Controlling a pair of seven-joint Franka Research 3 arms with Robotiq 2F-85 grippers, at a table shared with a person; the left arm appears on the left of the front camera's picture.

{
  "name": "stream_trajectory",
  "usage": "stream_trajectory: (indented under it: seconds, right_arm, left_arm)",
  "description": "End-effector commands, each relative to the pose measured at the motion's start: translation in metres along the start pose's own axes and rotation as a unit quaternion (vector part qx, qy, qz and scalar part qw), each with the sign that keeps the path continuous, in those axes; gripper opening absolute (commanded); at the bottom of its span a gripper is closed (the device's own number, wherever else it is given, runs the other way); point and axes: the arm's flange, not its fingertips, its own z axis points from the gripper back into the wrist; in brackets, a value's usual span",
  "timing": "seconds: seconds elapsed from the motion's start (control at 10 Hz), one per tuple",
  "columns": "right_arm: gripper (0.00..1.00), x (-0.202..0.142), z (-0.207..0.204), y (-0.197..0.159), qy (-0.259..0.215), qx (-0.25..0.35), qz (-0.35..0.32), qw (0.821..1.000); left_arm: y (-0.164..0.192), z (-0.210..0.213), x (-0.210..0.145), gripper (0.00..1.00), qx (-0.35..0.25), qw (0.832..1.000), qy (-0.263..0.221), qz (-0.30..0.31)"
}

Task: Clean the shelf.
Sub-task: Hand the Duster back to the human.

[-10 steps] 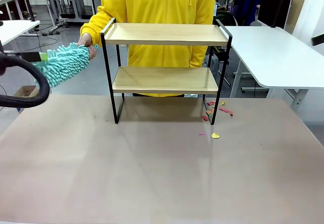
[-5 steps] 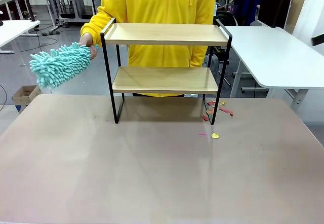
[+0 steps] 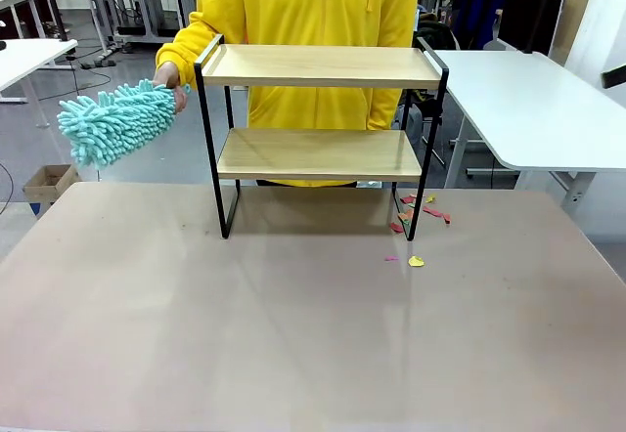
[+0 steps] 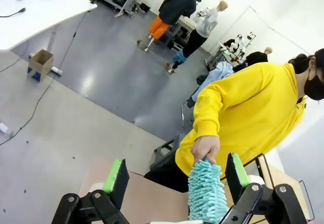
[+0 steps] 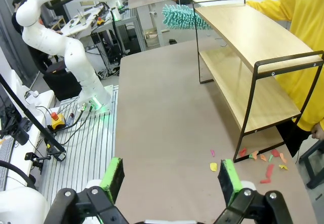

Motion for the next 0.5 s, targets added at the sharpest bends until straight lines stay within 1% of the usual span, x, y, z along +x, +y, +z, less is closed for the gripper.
stream_trajectory:
  seconds: [0.0,0.4]
  right_arm:
    - [1.0,0.0021,0.0014,0.002,-0.001,0.002,0.002,1.0]
    - [1.0,0.0021,0.0014,0.002,-0.001,0.002,0.002,1.0]
  left_arm:
    - [-0.0057,0.003,-0.0058,1.0,0.003,1.0,-0.002,-0.008]
    - [-0.0057,0.003,-0.0058,1.0,0.003,1.0,-0.002,-0.008]
